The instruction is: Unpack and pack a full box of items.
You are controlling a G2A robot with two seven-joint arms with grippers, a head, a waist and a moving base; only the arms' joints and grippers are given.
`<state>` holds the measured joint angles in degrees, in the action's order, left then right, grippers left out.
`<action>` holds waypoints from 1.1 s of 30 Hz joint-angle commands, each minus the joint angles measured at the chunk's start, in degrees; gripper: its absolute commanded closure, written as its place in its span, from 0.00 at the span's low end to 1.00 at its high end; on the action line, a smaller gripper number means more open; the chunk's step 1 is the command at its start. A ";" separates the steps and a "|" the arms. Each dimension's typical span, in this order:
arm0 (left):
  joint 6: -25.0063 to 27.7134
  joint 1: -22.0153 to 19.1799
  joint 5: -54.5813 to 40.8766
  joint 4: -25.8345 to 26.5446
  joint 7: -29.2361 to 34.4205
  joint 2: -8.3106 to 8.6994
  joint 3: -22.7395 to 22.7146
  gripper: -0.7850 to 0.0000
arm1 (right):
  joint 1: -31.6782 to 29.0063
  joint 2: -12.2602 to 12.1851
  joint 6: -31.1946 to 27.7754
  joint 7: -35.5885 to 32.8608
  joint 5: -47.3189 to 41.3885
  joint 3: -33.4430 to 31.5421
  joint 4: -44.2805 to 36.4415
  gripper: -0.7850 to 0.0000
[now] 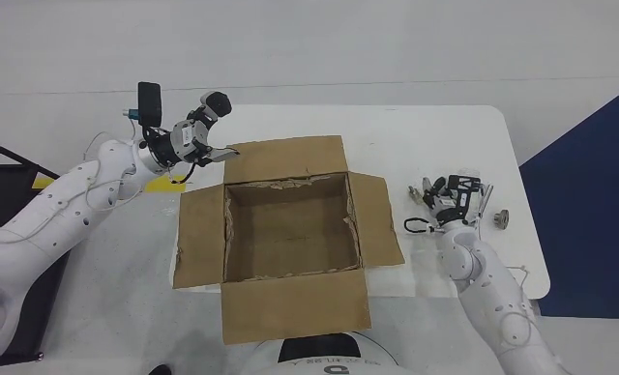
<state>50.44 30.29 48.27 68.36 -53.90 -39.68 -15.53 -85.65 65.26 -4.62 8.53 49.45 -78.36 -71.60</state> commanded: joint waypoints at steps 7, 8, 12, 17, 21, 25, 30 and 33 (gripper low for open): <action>0.00 0.00 0.00 0.00 0.00 0.00 0.00 0.00 | -2.32 0.16 -2.15 4.10 -1.69 -1.76 -2.91 0.64; 0.00 0.00 0.00 0.00 0.00 0.00 0.00 0.00 | -2.66 0.19 -2.85 5.07 -2.42 -2.17 -3.40 0.61; 0.00 0.00 0.00 0.00 0.00 0.00 0.00 0.00 | -3.77 0.34 -6.18 8.13 -5.82 -3.62 -4.98 0.00; 0.00 0.00 0.00 0.00 0.00 0.00 0.00 0.00 | -3.77 0.34 -6.18 8.13 -5.82 -3.62 -4.98 0.00; -2.50 -0.08 0.78 0.03 1.71 0.06 -0.62 0.00 | -3.77 0.34 -6.18 8.13 -5.82 -3.62 -4.98 0.00; -2.69 4.59 -8.66 4.63 -2.64 1.44 -4.96 0.00 | -3.77 0.34 -6.18 8.13 -5.82 -3.62 -4.98 0.00; 0.81 14.31 -24.72 7.35 0.84 3.27 -14.04 0.00 | -3.77 0.34 -6.18 8.13 -5.82 -3.62 -4.98 0.00; 5.49 21.40 -33.84 5.96 5.51 2.78 -21.18 0.00 | -3.77 0.34 -6.18 8.13 -5.82 -3.62 -4.98 0.00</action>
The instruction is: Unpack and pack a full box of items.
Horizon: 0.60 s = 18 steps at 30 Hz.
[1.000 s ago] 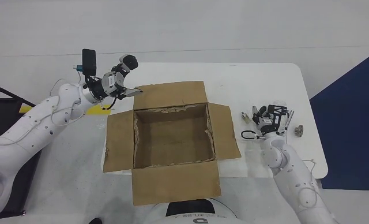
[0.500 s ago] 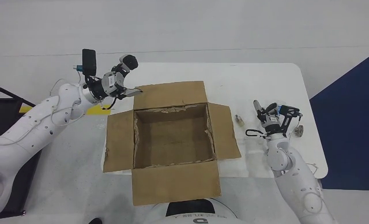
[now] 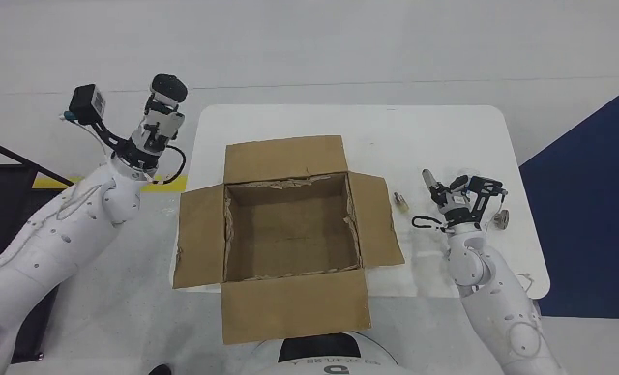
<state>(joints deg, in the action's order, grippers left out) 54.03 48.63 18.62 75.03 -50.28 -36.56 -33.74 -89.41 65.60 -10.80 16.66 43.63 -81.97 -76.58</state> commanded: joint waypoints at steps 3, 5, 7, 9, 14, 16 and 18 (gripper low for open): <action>3.97 9.55 -8.61 -3.55 3.97 -2.25 -8.77 0.00 | 0.00 0.00 0.00 0.00 0.00 0.00 0.00 0.00; 3.97 12.68 -8.81 -5.83 3.98 -3.99 -10.91 0.00 | 0.00 0.00 0.00 0.00 0.00 0.00 0.00 0.00; 3.97 14.13 -6.96 -9.77 3.98 -5.89 -11.79 0.00 | 0.00 0.00 0.00 0.00 0.00 0.00 0.00 0.00; 3.97 14.34 -6.73 -10.95 3.99 -6.59 -11.68 0.00 | 0.00 0.00 0.00 0.00 0.00 0.00 0.00 0.00; 3.97 14.34 -6.73 -10.95 3.99 -6.59 -11.68 0.00 | 0.00 0.00 0.00 0.00 0.00 0.00 0.00 0.00; 3.97 14.34 -6.73 -10.95 3.99 -6.59 -11.68 0.00 | 0.00 0.00 0.00 0.00 0.00 0.00 0.00 0.00; 3.97 14.34 -6.73 -10.95 3.99 -6.59 -11.68 0.00 | 0.00 0.00 0.00 0.00 0.00 0.00 0.00 0.00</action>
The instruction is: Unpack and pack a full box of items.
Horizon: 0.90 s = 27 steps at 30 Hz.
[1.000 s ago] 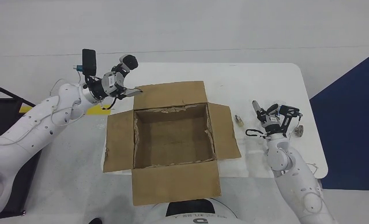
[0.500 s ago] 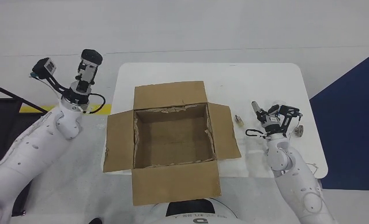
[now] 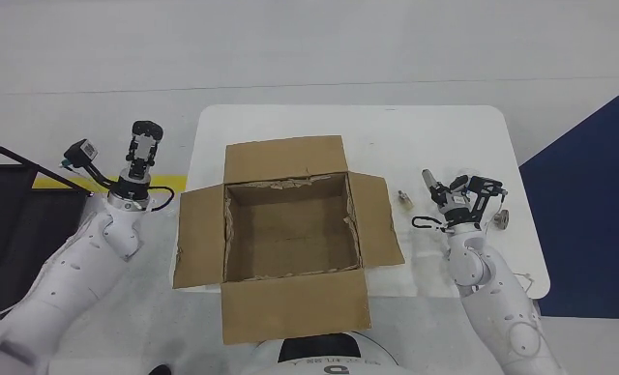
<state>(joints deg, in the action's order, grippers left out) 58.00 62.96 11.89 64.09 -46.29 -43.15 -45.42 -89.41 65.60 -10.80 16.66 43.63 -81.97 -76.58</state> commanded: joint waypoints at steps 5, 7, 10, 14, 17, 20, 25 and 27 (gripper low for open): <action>-8.48 1.03 -16.18 -5.26 12.72 -0.88 0.55 0.00 | -0.37 -0.03 -1.30 -0.89 0.59 0.19 -0.42 0.00; -11.10 0.88 -23.25 -7.63 19.55 -1.37 0.72 0.00 | -1.22 -0.09 -2.19 -0.75 1.64 0.05 -0.83 0.00; -14.51 -0.06 -30.26 -11.33 28.89 -2.32 1.05 0.00 | -2.38 -0.21 -4.52 -0.74 2.90 -0.20 -1.42 0.00; -14.97 -1.44 -34.08 -15.53 36.38 -4.06 1.89 0.00 | -5.22 -0.72 -13.04 0.08 4.50 -1.26 -3.31 0.00; -14.58 -2.76 -36.18 -18.65 40.38 -5.61 2.55 0.00 | -7.82 -1.01 -15.80 1.41 5.49 -2.59 -5.61 0.00; -14.50 -3.11 -36.88 -19.34 41.24 -5.96 2.61 0.00 | -8.03 -1.03 -15.94 1.36 5.51 -2.67 -5.85 0.00; -14.50 -3.11 -36.88 -19.34 41.24 -5.96 2.61 0.00 | -8.03 -1.03 -15.94 1.36 5.51 -2.67 -5.85 0.00; -14.50 -3.11 -36.88 -19.34 41.24 -5.96 2.61 0.00 | -8.03 -1.03 -15.94 1.36 5.51 -2.67 -5.85 0.00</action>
